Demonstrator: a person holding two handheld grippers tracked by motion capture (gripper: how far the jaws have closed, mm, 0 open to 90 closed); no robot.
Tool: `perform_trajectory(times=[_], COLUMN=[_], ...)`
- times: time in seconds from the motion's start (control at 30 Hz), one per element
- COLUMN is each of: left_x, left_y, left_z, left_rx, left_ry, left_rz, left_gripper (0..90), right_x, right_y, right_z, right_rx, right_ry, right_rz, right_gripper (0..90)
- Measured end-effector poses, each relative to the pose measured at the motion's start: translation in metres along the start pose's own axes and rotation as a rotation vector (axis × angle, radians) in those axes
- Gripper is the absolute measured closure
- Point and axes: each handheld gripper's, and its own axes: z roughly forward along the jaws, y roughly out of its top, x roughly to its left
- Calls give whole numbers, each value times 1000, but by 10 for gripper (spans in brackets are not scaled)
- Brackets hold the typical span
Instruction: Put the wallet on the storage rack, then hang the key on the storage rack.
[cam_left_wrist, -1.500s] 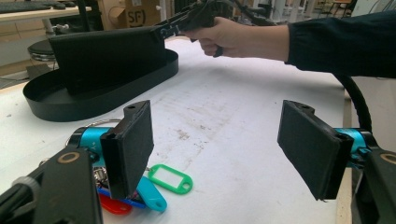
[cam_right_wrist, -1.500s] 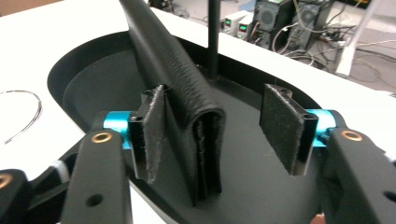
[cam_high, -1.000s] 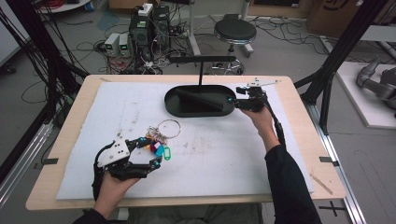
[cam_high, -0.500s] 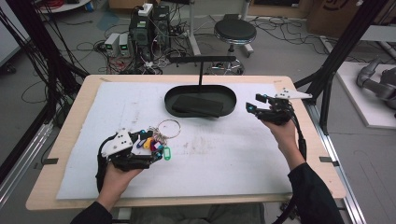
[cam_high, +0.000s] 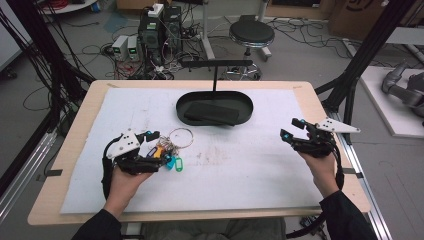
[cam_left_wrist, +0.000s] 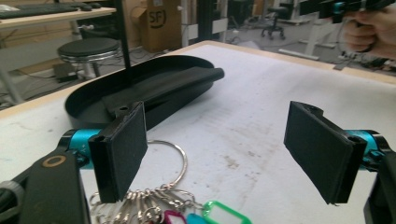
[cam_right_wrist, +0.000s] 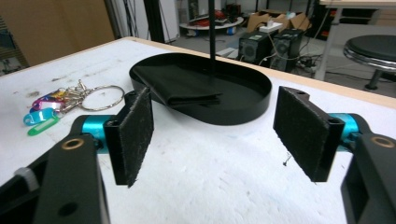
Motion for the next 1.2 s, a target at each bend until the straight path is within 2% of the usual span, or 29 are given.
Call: perform_trajectory(times=[0.1, 0.2, 0.47, 0.7, 1.0, 1.2], left_x=[1, 3, 16, 32, 44, 52], left_y=[1, 2, 8, 15, 25, 24], left_z=[1, 2, 5, 11, 32, 51], left_rx=[1, 3, 21, 37, 87, 137], left_ry=[13, 16, 13, 39, 66, 86], left_rz=[4, -12, -83, -94, -99, -97], left_gripper=[213, 213, 213, 219, 305, 414], right_x=[-2, -5, -9, -11, -14, -16], right_y=[-7, -13, -16, -17, -18, -19], right_z=[-6, -9, -12, -13, -14, -14], right_rx=[-4, 9, 9, 9, 6, 6], right_ry=[-18, -42, -51, -55, -63, -65], right_rz=[9, 12, 21, 15, 14, 16], right_gripper=[276, 269, 262, 263, 264, 265])
